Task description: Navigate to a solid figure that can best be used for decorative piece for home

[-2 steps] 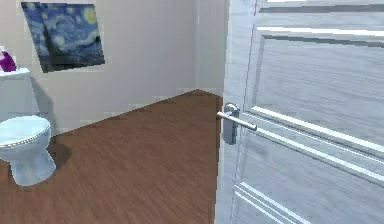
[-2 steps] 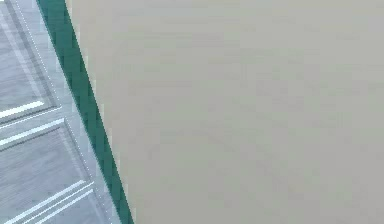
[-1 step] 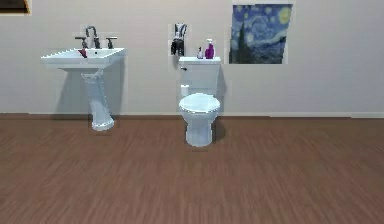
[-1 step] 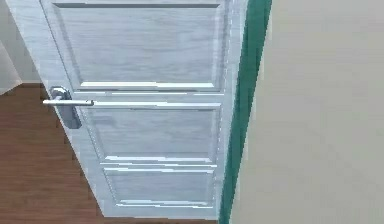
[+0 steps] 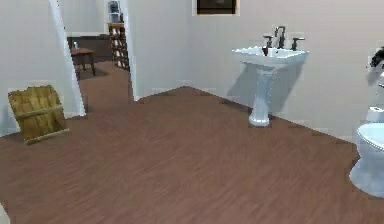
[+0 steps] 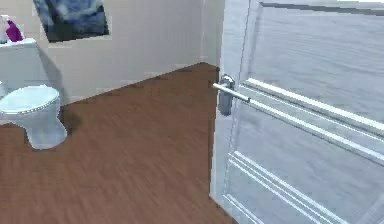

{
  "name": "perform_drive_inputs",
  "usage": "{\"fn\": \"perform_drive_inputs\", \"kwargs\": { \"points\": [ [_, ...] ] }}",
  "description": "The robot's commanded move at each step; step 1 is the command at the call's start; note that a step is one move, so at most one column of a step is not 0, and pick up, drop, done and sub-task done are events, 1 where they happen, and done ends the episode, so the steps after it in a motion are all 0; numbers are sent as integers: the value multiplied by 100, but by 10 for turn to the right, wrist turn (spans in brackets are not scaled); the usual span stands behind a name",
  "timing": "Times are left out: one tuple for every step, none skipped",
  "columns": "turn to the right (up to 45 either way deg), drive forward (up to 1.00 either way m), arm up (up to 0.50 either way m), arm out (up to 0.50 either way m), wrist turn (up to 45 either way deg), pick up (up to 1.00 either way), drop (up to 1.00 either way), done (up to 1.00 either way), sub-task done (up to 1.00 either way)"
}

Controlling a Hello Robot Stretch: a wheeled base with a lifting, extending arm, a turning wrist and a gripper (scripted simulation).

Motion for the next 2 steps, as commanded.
{"fn": "perform_drive_inputs", "kwargs": {
  "points": [
    [450,0,0,0,0,0,0,0,0],
    [0,30,0,0,0,0,0,0,0]
  ]
}}
